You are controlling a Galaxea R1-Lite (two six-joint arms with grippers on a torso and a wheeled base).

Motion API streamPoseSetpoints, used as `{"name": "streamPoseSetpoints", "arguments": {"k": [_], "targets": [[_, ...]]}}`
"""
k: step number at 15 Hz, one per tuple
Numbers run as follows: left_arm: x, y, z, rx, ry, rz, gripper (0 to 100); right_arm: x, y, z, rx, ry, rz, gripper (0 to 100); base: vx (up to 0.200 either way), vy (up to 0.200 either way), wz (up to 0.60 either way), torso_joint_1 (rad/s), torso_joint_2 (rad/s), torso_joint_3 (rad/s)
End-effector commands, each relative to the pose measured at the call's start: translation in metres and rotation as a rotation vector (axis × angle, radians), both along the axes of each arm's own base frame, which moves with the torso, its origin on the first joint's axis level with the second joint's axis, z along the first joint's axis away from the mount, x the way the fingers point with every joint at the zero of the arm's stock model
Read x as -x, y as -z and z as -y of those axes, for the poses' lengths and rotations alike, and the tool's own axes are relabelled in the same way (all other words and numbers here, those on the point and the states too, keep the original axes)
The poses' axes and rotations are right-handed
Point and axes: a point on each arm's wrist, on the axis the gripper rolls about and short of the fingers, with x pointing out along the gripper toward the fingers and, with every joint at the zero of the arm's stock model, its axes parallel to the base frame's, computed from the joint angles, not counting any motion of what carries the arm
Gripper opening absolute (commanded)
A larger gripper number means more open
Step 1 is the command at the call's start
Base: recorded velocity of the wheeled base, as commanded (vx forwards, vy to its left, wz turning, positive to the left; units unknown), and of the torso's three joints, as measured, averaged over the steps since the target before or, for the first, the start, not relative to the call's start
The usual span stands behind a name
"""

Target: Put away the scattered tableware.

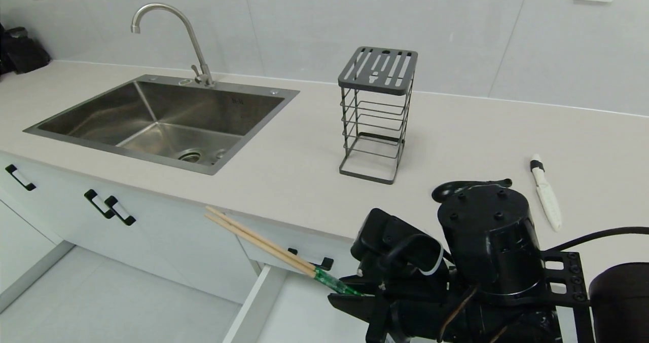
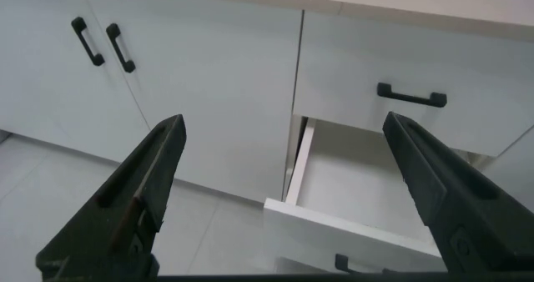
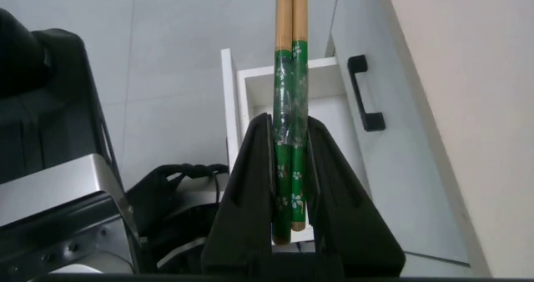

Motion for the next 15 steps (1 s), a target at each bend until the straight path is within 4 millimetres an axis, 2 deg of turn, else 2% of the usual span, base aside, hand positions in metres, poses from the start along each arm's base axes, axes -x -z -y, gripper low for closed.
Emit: {"name": "streamPoseSetpoints", "arguments": {"k": [1,15], "targets": [[0.0000,0.0001,0.0000,0.001,-0.001,-0.001,100,0.0012,-0.0009,0.0002,-0.003,-0.004,0.001,0,0.000,0.000,0.00,-0.271,0.52,0.256],[0.0000,0.0001,0.0000,0.001,-0.002,-0.001,100,0.0062,-0.0014,-0.0071,-0.004,-0.019,-0.030,0,0.000,0.000,0.00,-0.254,0.47,0.214]]}}
